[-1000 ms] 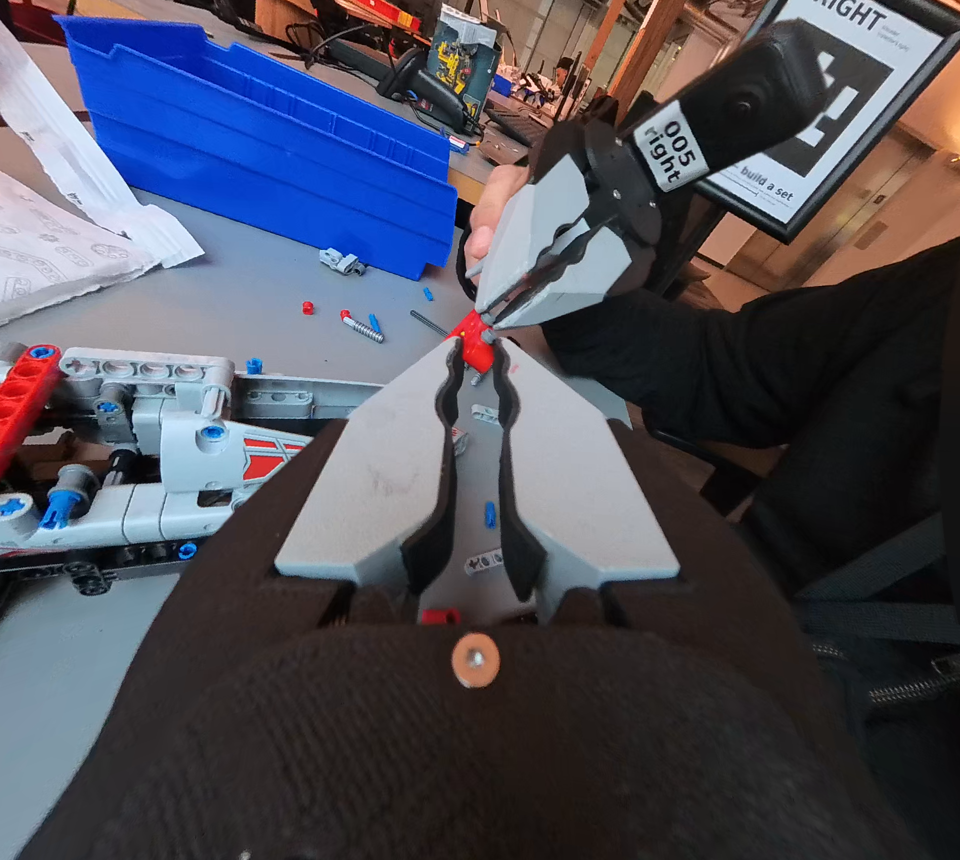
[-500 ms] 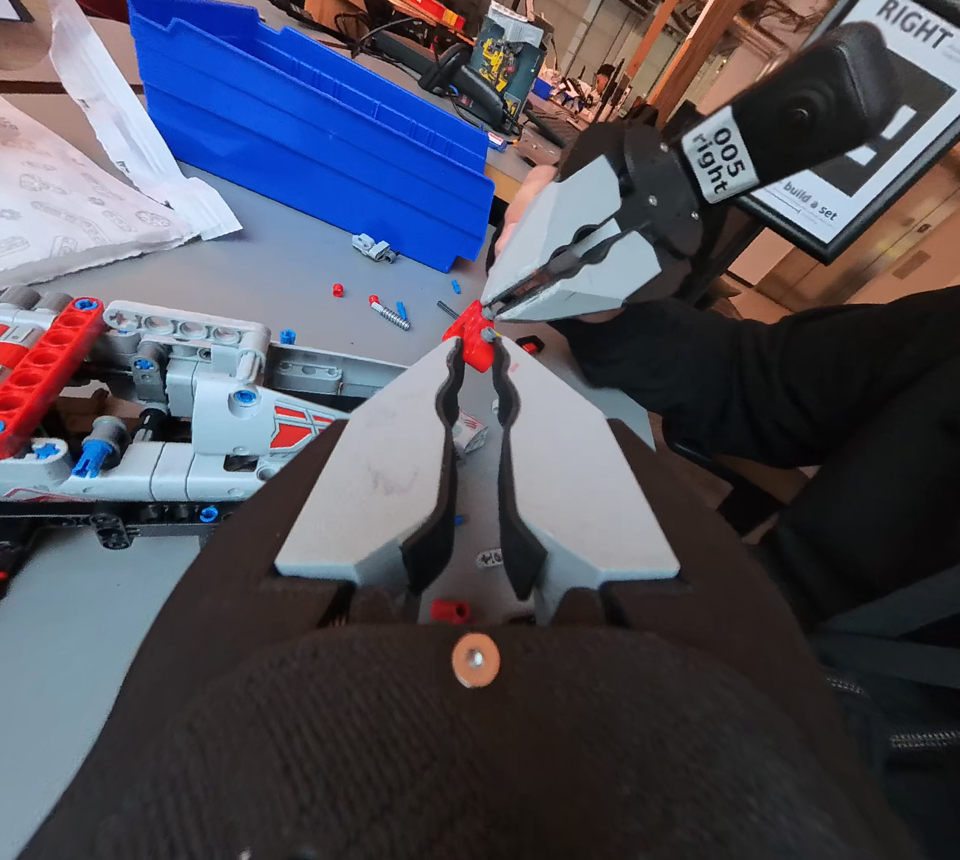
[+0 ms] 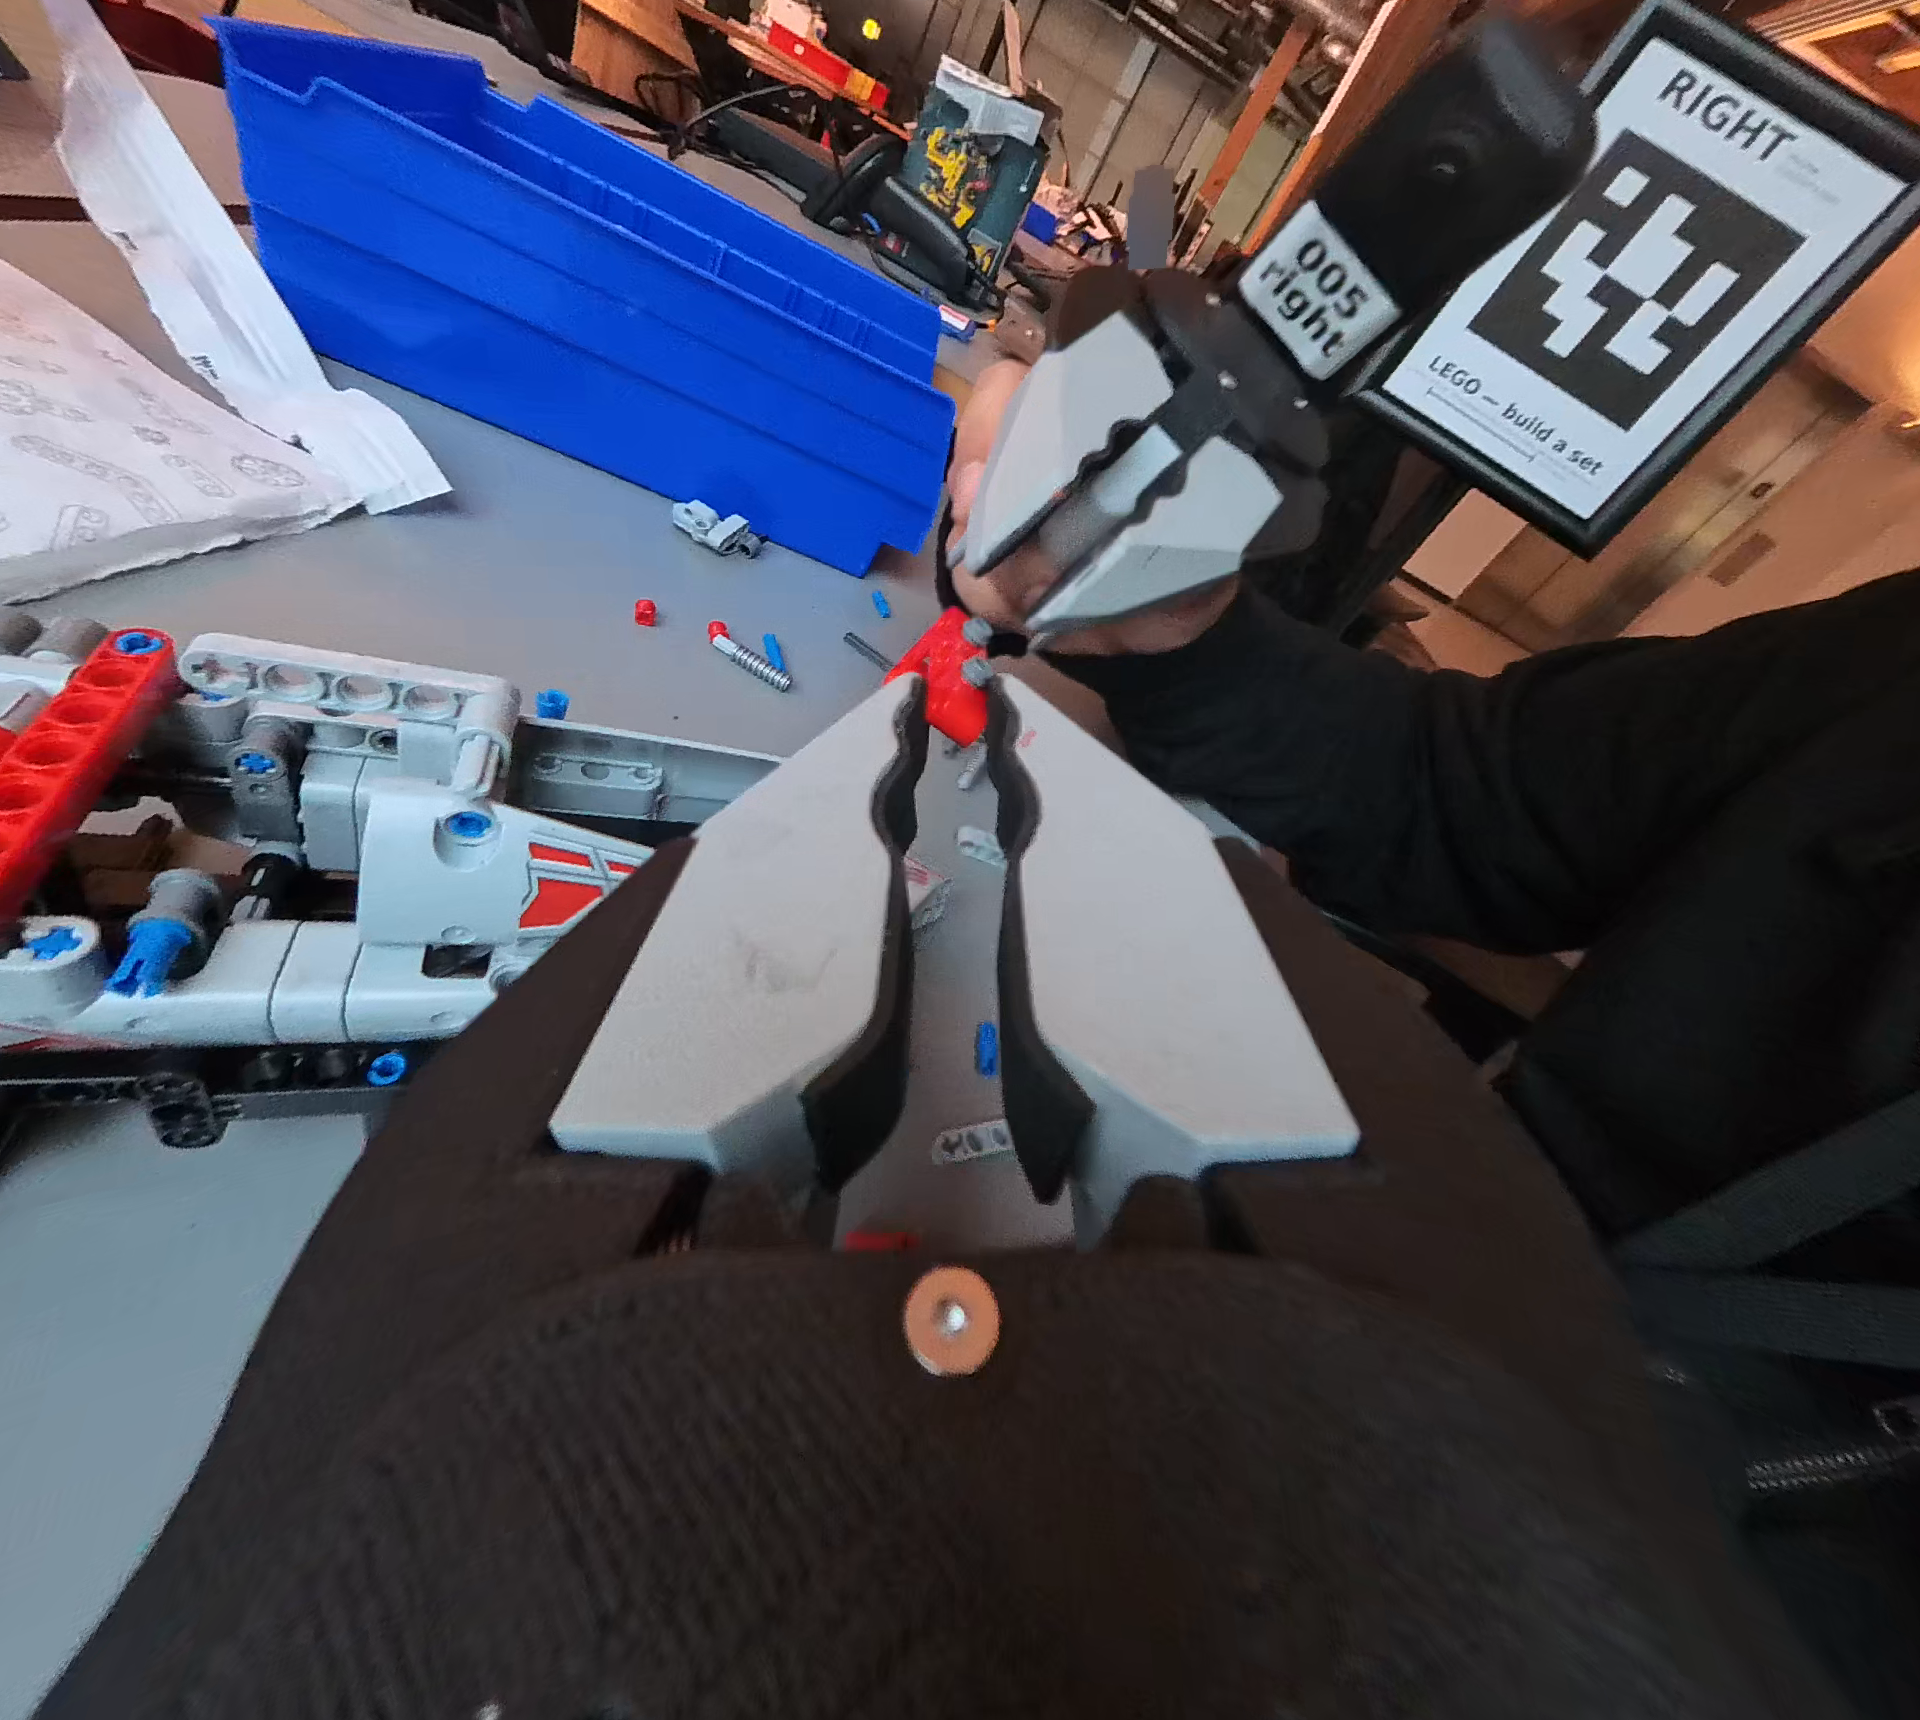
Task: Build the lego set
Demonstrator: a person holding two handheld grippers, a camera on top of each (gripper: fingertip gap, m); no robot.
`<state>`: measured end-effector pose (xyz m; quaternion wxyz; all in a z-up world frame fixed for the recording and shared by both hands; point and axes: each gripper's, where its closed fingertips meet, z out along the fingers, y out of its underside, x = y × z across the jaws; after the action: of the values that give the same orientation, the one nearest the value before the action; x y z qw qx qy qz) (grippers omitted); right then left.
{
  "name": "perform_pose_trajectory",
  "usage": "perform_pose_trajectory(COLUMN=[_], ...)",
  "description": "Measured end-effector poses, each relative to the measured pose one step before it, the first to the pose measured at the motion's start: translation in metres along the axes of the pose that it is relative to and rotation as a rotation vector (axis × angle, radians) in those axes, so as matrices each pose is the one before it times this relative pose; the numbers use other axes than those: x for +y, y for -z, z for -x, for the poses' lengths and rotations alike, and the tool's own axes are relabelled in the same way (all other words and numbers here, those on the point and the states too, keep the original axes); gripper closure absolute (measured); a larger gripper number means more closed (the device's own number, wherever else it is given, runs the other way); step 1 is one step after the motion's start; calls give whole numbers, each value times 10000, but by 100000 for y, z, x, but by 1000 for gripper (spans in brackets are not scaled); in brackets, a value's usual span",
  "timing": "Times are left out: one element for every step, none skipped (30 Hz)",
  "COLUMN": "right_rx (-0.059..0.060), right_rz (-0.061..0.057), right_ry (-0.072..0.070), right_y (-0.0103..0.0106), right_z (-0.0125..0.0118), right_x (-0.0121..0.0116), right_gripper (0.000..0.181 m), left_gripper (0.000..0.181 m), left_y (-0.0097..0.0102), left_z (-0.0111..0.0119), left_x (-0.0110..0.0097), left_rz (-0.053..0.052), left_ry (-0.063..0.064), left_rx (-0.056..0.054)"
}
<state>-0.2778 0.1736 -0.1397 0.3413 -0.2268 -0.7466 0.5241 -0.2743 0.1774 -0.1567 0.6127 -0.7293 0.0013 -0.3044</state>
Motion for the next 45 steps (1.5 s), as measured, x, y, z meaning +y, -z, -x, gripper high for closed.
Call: perform_pose_trajectory(right_rx=[-80, -37, -35, -40, -39, -59, -90, -93, -53, 1, 36, 26, 14, 1, -35, -76, -72, -35, -17, -12, -8, 1, 44, 117, 204, 205, 124, 16, -91, -54, 56, 160, 236, 182, -1, -217, -380, -413, -307, -97, 7, 6, 36, 39, 27], right_rz=[-37, -22, -30, -65, -95, -104, -97, -91, -75, -47, -39, -65, -91, -79, -73, -120, -120, -13, 107, 180, 204, 175, 144, 168, 180, 156, 161, 145, 59, -33, -94, -108, -170, -311, -364, -281, -117, 97, 295, 360, 232, 70, 39, 108, 189], right_ry=[14, -18, -46, -85, -100, -76, -39, -5, 18, 21, 27, 75, 117, 106, 82, 56, 41, 60, 133, 256, 326, 321, 321, 323, 313, 308, 222, 74, -39, -85, -76, -130, -294, -516, -701, -723, -540, -259, -40, 71, 158, 217, 224, 223, 189], right_y=[-84, -22, 21, 30, 30, 1, -42, -52, -61, -46, -37, -20, 1, 34, 48, 61, 88, 55, 16, 3, 22, 39, 52, 32, 18, -12, -90, -135, -136, -63, 22, 107, 236, 367, 424, 385, 305, 183, -7, -196, -308, -315, -261, -202, -135], right_z=[155, 44, -8, -37, -37, 30, 129, 168, 144, 42, -17, 1, 36, 50, 78, 120, 113, 68, 54, 85, 98, 118, 86, 10, -67, -65, 17, 89, 154, 40, -126, -344, -612, -744, -658, -390, -51, 210, 296, 176, 209, 314, 265, 171, 111], right_x=[15, 27, -7, -42, -80, -83, -84, -70, -64, -40, -48, -77, -100, -99, -101, -183, -179, -39, 126, 249, 280, 200, 106, 69, 40, 7, 92, 205, 204, 64, -116, -176, -229, -358, -374, -257, -30, 249, 502, 562, 320, 66, -4, 108, 243], right_gripper=[175, 176, 178, 178, 177, 177, 178, 179, 179, 179, 179, 180, 180, 180, 180, 180, 180, 180, 180, 180, 180, 180, 181, 181, 181, 181, 181, 181, 181, 181, 181, 181, 181, 181, 181, 181, 181, 181, 181, 181, 181, 176, 174, 174, 174], left_gripper=[172, 172, 172, 172, 172, 172, 172, 172, 172, 172, 172, 172, 172, 172, 172, 172, 172, 172, 172, 172, 172, 172, 172, 172, 172, 172, 172, 172, 172, 172, 172, 172, 172, 172, 172, 172, 172, 172, 172, 172, 172, 172, 172, 172, 172], left_y=[20, 11, -5, -22, -48, -46, -34, -12, 18, 23, 26, 27, 19, 0, 3, -18, -23, -37, -22, -28, -32, -60, -61, -31, -46, -79, -99, -122, -114, -26, 76, 93, 100, 63, 43, 38, 49, 32, 17, 4, -6, -33, -29, -33, -3], left_z=[-129, -41, -58, -166, -201, -111, -83, -108, -49, -42, 7, -52, -97, -104, -102, -231, -216, -73, 59, 102, 122, 27, -41, 28, 26, -105, 22, 68, 74, 48, -68, 24, 253, 310, 99, -45, -50, 131, 206, 113, 24, 54, 97, 14, -37], left_x=[-110, -32, 24, 12, -10, -32, -33, -79, -75, -42, -40, -52, -82, -63, -52, -70, -77, 20, 111, 211, 229, 201, 104, 61, 56, 96, 71, 201, 282, 78, -171, -223, 10, 105, -45, -211, -184, -19, 95, 38, 11, 56, 142, 115, -35], left_rz=[-64, -18, 24, 6, -7, -27, -23, -56, -58, -34, -42, -39, -54, -29, -31, -44, -49, 14, 81, 149, 167, 134, 80, 56, 53, 79, 44, 96, 130, 10, -109, -111, 22, 58, -33, -118, -107, -12, 51, 22, -9, 28, 80, 50, -25], left_ry=[28, -12, -16, 3, 5, -17, -36, 0, 56, 75, 43, 7, -33, -55, -43, -13, 51, -3, -90, -137, -154, -139, -96, -95, -116, -134, -70, 6, 67, 99, 85, 55, 1, 0, 72, 101, 67, 22, 11, 58, 90, 72, 47, 28, -8], left_rx=[82, 15, 28, 94, 106, 30, 13, 48, 48, 65, 28, 47, 50, 39, 44, 135, 140, 38, -71, -105, -122, -63, -24, -61, -69, -21, -96, -85, -30, 31, 86, 6, -135, -146, -21, 60, 56, -61, -103, -34, 22, -6, -33, 16, 16])
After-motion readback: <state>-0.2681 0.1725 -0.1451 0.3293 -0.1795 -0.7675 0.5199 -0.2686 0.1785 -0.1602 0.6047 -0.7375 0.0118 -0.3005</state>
